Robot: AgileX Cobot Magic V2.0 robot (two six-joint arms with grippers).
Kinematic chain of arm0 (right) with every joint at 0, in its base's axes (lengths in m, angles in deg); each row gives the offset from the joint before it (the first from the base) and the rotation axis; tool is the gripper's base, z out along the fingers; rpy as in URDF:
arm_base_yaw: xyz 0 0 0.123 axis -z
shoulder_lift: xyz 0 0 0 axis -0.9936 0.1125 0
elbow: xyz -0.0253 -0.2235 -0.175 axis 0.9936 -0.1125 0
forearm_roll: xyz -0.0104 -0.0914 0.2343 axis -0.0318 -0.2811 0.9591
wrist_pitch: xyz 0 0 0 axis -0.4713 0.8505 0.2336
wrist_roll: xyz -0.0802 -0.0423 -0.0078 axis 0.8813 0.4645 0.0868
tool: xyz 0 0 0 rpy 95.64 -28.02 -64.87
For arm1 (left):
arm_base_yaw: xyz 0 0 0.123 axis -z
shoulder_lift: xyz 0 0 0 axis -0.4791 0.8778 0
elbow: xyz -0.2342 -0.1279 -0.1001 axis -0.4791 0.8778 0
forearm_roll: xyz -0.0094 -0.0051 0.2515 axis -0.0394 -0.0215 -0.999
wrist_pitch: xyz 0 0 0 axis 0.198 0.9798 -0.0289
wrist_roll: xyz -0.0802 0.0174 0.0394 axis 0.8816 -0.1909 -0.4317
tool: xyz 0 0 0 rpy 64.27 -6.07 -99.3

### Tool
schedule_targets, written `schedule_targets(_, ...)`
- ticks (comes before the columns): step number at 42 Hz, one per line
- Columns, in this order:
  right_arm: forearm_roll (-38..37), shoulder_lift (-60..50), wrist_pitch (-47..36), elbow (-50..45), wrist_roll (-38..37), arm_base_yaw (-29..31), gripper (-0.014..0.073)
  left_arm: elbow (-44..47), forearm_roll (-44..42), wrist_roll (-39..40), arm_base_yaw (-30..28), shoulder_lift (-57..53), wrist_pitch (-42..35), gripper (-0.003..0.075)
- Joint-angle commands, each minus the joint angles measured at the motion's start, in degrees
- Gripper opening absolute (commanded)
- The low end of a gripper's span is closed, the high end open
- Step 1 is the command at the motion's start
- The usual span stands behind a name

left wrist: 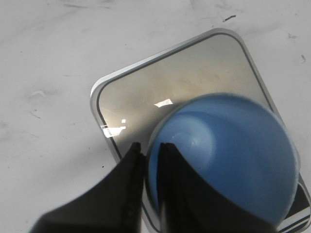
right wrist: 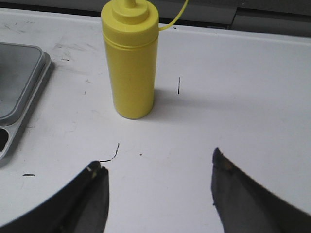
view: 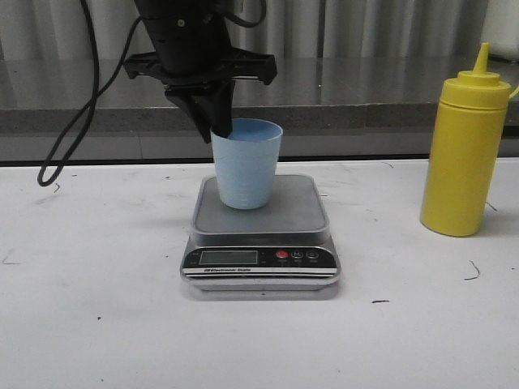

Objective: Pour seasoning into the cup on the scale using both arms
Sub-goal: 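Open the left gripper and raise it away from the cup, then move the right gripper toward the yellow squeeze bottle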

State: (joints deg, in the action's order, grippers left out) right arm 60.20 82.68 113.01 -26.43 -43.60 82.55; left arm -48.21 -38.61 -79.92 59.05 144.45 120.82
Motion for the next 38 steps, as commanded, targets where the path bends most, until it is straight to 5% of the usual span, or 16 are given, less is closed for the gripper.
schedule_targets(1, -0.5, 0.3, -3.9, 1.7, 0.4, 0.2, 0.0479, -1.9, 0.6, -0.2, 0.4, -2.9, -1.8, 0.0169)
schedule_targets(12, -0.5, 0.3, -3.9, 1.7, 0.4, 0.2, 0.0479, -1.9, 0.7, -0.4, 0.4, -4.2, -2.2, 0.0436)
schedule_targets(24, -0.5, 0.3, -3.9, 1.7, 0.4, 0.2, 0.0479, -0.8, -0.2, -3.3, 0.3, -14.2, 0.3, 0.0372)
schedule_targets(38, -0.5, 0.3, -3.9, 1.7, 0.4, 0.2, 0.0479, 18.8, -4.1, -3.3, -0.4, -36.2, -7.7, 0.0313)
